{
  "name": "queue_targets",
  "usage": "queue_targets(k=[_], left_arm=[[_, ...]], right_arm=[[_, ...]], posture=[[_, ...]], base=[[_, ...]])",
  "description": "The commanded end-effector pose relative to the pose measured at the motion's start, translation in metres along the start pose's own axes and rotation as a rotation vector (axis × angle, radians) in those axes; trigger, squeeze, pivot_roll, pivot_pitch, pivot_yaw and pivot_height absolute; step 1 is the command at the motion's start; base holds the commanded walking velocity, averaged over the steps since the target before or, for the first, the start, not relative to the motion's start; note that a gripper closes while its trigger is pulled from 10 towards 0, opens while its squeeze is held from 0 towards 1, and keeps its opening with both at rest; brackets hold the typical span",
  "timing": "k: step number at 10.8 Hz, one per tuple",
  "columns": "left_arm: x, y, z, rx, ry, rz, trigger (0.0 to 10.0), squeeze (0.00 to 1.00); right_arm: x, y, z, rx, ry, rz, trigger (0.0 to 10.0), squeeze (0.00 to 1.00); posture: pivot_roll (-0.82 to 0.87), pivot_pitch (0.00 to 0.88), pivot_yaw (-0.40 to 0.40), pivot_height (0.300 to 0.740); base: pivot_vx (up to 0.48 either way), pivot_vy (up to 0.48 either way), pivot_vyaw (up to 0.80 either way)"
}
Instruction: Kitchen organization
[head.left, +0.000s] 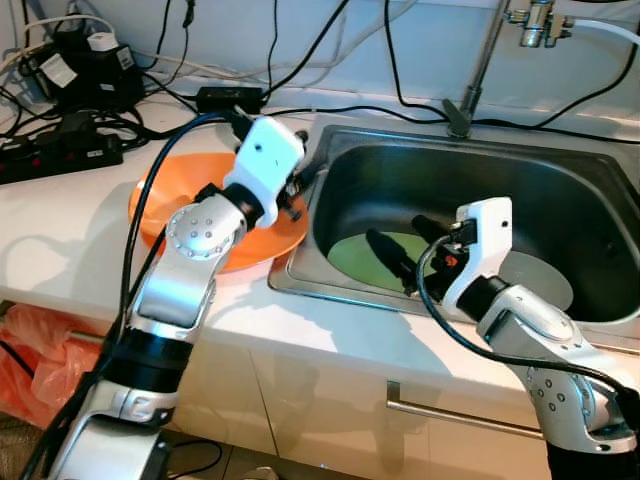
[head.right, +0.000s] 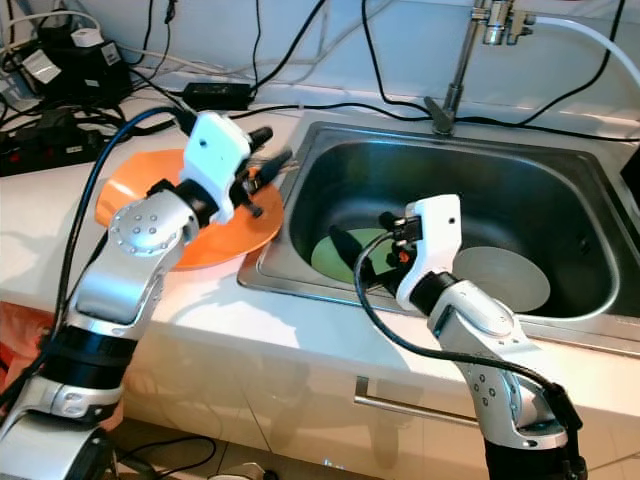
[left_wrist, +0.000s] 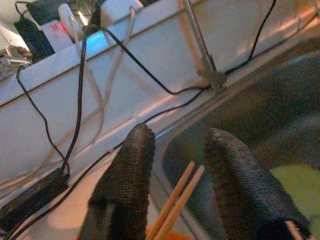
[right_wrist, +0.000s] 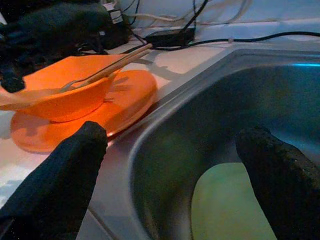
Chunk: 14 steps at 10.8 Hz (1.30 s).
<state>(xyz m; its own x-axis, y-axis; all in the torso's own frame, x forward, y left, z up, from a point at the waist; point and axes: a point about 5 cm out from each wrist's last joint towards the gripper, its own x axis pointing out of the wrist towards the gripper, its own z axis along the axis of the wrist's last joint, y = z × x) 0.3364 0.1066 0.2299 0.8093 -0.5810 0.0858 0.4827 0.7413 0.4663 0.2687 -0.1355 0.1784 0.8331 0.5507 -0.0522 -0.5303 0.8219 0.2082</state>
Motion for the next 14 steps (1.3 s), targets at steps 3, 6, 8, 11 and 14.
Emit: queue_targets(k=[3, 6, 8, 11, 14], left_arm=[[-0.001, 0.005, 0.001, 0.082, 0.012, 0.036, 10.0, 1.0], [-0.003, 0.011, 0.0, 0.178, 0.038, 0.056, 10.0, 1.0], [-0.007, 0.022, -0.017, 0.257, 0.144, 0.114, 10.0, 1.0], [-0.006, 0.028, -0.025, 0.248, 0.177, 0.124, 10.0, 1.0], [0.005, 0.018, -0.028, 0.233, 0.17, 0.11, 10.0, 1.0]], right_arm=[[-0.003, 0.004, -0.003, -0.005, 0.02, 0.023, 10.0, 0.0], [-0.004, 0.003, -0.004, -0.009, 0.024, 0.019, 10.0, 0.0], [-0.004, 0.005, -0.005, -0.006, 0.028, 0.031, 10.0, 0.0], [-0.003, 0.005, -0.007, -0.011, 0.034, 0.022, 10.0, 0.0], [-0.003, 0.007, -0.009, -0.015, 0.035, 0.024, 10.0, 0.0]], posture=[[0.07, 0.008, 0.012, 0.74], [0.07, 0.009, 0.013, 0.74], [0.08, 0.01, 0.014, 0.74], [0.08, 0.011, 0.02, 0.74], [0.07, 0.011, 0.026, 0.74]], base=[[0.0, 0.0, 0.0], [0.0, 0.0, 0.0], [0.0, 0.0, 0.0], [0.0, 0.0, 0.0], [0.0, 0.0, 0.0]])
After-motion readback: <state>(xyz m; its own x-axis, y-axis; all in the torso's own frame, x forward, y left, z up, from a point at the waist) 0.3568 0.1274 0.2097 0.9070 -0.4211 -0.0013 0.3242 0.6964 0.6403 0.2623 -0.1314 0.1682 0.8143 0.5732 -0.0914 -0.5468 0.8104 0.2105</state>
